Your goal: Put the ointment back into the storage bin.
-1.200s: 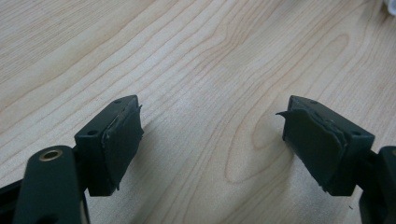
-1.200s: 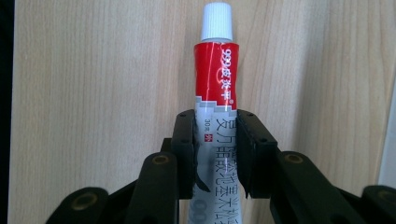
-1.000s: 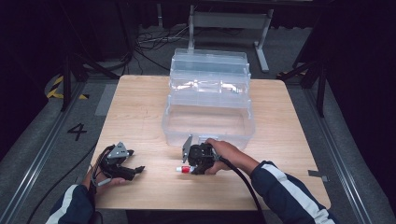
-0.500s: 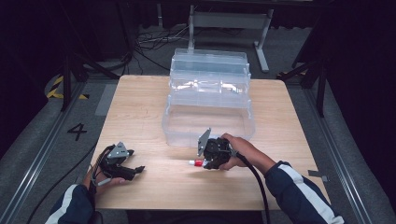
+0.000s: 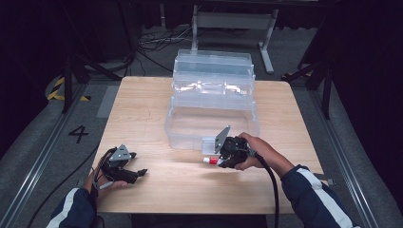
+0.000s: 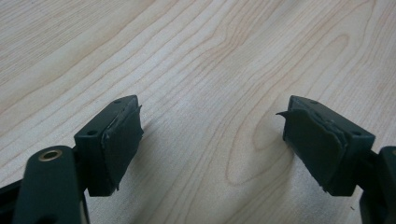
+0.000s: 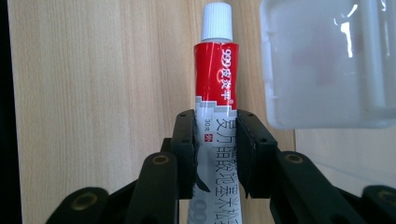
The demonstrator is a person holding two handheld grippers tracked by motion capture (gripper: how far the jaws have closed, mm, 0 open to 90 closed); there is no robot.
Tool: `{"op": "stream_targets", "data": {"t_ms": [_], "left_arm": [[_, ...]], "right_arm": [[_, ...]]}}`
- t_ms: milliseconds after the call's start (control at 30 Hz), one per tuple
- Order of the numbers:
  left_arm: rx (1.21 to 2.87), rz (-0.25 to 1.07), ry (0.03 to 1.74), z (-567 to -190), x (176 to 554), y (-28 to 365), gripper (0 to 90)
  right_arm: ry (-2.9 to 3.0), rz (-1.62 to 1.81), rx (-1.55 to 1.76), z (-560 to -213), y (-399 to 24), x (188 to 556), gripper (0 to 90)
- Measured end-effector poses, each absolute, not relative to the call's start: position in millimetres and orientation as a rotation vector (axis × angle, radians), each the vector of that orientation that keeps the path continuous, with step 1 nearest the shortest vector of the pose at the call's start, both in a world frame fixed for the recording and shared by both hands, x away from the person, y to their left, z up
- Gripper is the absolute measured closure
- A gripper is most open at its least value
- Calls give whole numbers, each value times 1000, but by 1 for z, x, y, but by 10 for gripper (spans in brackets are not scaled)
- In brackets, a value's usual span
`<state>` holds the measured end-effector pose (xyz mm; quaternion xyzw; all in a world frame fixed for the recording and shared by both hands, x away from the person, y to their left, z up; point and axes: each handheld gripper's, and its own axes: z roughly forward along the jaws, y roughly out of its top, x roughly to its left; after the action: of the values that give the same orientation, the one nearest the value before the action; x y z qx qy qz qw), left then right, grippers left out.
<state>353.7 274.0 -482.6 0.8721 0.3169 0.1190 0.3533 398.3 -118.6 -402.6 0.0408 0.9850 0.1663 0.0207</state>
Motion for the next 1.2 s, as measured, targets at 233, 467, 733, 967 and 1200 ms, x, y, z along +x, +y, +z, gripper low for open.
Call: {"op": "stream_targets", "data": {"t_ms": [233, 467, 733, 967, 1200], "left_arm": [[2255, 308, 819, -483, 354, 274, 198], [2256, 308, 818, -483, 354, 274, 198], [2254, 311, 820, -483, 354, 274, 197], [2255, 320, 826, -483, 354, 273, 197], [2254, 318, 827, -483, 354, 273, 196]], "right_arm": [[3035, 514, 131, -397, -128, 400, 709], [3018, 493, 147, -390, -136, 401, 709], [2988, 471, 162, -377, -147, 398, 709], [2955, 463, 156, -361, -153, 396, 709], [2943, 456, 157, -350, -156, 397, 709]]}}
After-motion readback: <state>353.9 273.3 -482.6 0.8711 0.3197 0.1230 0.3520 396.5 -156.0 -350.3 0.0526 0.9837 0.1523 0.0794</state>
